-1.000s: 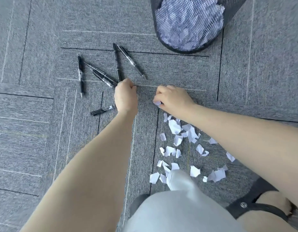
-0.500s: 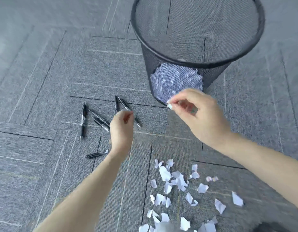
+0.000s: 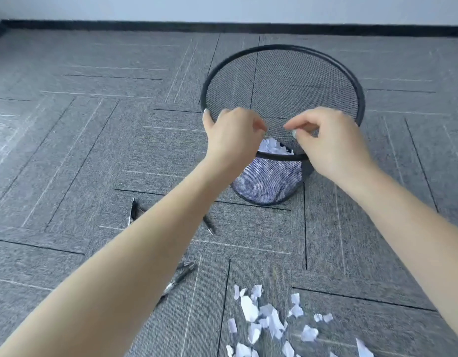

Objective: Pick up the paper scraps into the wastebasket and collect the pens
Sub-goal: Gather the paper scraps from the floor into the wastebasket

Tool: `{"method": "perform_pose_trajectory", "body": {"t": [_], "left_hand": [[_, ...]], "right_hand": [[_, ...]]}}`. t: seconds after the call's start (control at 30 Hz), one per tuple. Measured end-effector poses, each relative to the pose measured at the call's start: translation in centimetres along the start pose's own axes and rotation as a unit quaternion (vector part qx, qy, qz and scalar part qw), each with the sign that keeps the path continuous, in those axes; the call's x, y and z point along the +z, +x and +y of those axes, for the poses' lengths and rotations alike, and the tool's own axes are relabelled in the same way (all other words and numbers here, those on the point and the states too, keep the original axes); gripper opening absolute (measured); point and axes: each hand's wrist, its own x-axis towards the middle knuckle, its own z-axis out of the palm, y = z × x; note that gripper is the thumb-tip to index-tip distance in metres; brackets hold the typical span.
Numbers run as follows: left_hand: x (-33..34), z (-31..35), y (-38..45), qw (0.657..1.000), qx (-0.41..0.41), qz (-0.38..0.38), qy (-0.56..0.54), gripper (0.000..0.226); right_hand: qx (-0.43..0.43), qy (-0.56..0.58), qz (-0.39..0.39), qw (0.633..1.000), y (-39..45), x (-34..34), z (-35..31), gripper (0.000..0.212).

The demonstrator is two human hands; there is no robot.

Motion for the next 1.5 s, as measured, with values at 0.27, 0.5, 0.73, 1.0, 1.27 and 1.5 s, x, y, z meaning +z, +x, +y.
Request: {"method": "perform_pose_trajectory", "body": {"t": [0.27, 0.5, 0.73, 1.0, 1.27, 1.5], "left_hand": [[1.1, 0.0, -6.2, 0.95, 0.178, 0.182, -0.183, 0.012], [13.2, -6.2, -18.9, 0.975, 0.131, -0.085, -0.158, 0.024], [17.8, -9.2, -24.6, 0.931, 0.129, -0.342, 0.021, 0.041], [17.2, -8.9, -24.4, 0.945, 0.148, -0.29, -0.042, 0.036], [18.0, -9.8, -24.9, 0.97, 0.074, -0.227, -0.034, 0.031], [15.4, -11.2, -26.6, 0.943, 0.004, -0.331, -0.022, 0.038]], "right_hand": [[-0.224, 0.103, 0.032, 0.969, -7.9, 2.9, 2.2, 0.016], [0.12, -0.012, -0.264, 0.957, -20.5, 9.9, 10.7, 0.023], [0.048, -0.075, -0.347, 0.934, -28.1, 9.9, 10.1, 0.033], [0.369, -0.109, -0.098, 0.918, -29.6, 9.4, 11.1, 0.032], [0.495, -0.066, 0.048, 0.865, -34.4, 9.6, 7.6, 0.031], [0.409, 0.072, -0.095, 0.905, -35.9, 10.4, 5.5, 0.029]]}}
